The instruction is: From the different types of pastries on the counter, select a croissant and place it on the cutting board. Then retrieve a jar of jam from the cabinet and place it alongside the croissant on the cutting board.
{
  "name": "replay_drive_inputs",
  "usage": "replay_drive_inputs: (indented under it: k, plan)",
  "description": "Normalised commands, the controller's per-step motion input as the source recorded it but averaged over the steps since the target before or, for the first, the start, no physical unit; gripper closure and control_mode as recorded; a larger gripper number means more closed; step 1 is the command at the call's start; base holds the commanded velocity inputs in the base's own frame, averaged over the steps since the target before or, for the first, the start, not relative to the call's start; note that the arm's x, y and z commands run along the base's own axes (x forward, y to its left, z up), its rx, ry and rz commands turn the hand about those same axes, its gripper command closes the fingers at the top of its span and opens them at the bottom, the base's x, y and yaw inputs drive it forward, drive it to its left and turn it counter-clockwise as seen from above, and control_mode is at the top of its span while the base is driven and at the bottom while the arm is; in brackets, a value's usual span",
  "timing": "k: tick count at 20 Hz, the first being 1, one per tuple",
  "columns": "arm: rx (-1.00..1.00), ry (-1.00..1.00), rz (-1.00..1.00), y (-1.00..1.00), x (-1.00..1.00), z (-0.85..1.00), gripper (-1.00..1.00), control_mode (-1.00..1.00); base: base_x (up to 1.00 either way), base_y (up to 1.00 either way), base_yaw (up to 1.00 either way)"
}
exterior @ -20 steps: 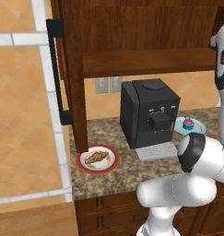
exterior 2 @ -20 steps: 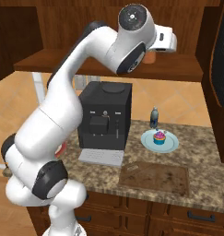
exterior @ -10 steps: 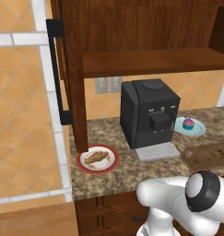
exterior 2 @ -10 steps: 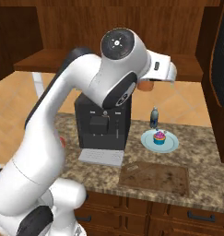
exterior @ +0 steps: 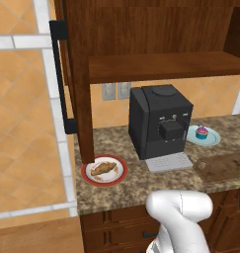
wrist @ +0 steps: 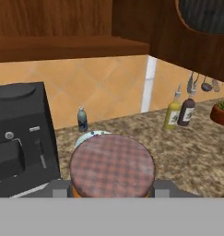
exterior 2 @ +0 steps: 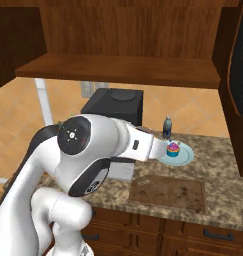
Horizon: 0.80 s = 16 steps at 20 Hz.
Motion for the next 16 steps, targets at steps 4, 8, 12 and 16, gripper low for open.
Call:
replay_drive_inputs:
  k: [4,8,12,16]
  plan:
    - [0.04,0.00,-0.05,0.00,-0.83,-0.47,1.00,-1.00,0.00,0.00,0.00]
    - [-0.04,0.01,0.02,0.00,0.00,-0.19,1.00,-1.00,0.00,0.00,0.00]
    - [-0.09,0.06,0.17,0.00,0.00,-0.51,1.00,-1.00,0.00,0.00,0.00]
    - [-0.11,0.11,0.29,0.00,0.00,-0.56,1.00,-1.00,0.00,0.00,0.00]
